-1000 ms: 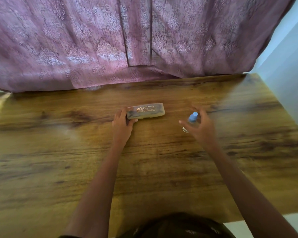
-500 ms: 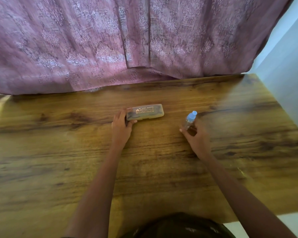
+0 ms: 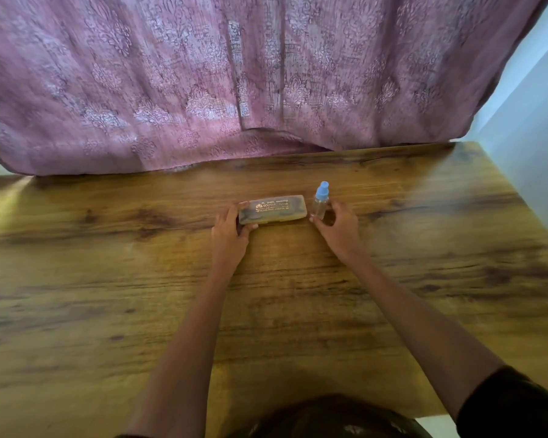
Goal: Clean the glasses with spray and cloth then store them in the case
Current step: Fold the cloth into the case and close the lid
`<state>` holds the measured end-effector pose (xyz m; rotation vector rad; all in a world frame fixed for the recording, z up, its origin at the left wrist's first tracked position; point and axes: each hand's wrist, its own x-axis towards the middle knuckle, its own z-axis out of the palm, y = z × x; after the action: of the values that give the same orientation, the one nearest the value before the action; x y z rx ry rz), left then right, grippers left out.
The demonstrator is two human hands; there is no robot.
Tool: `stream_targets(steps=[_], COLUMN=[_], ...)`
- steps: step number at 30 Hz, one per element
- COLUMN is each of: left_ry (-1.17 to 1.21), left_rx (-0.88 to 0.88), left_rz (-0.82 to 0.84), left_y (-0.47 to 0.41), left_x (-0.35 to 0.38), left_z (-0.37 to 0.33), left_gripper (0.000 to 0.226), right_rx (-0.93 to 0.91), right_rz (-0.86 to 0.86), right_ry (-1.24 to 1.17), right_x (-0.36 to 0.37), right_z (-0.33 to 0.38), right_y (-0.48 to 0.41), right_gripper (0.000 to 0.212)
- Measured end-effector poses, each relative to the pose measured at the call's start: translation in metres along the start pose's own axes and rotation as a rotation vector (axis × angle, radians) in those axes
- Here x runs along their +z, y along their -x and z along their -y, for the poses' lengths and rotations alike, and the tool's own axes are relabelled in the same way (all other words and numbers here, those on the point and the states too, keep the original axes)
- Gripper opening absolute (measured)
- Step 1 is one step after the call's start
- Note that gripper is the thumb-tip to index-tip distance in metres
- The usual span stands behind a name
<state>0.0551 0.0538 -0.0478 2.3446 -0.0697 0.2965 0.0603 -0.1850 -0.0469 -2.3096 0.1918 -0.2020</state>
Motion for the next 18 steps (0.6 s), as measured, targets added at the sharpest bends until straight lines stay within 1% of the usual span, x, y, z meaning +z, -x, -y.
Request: stream_targets(steps=[7,12,18], left_ry=[-0.010,-0.016,-0.045], left_rx=[-0.037,-0.017,0.032], left_rz=[0.023,0.019,0.005], left_y=[-0.001,0.000,0.002], left_x=[0.002,0.002,0.001], left_z=[0.003,0.002,0.003], left_gripper=[0.052,0.051,0.057], right_rx=[-0.081,-0.065,-0.064], right_rz=[-0.054,-0.075,-0.105], right_ry=[-0.041,-0.070,-0.084], right_x=[-0.001,-0.005,-0.006], right_z=[-0.006,-0.005,-0.009], right_y=[0.005,0.010,0.022], right_gripper=[0.049,0.062,0.064])
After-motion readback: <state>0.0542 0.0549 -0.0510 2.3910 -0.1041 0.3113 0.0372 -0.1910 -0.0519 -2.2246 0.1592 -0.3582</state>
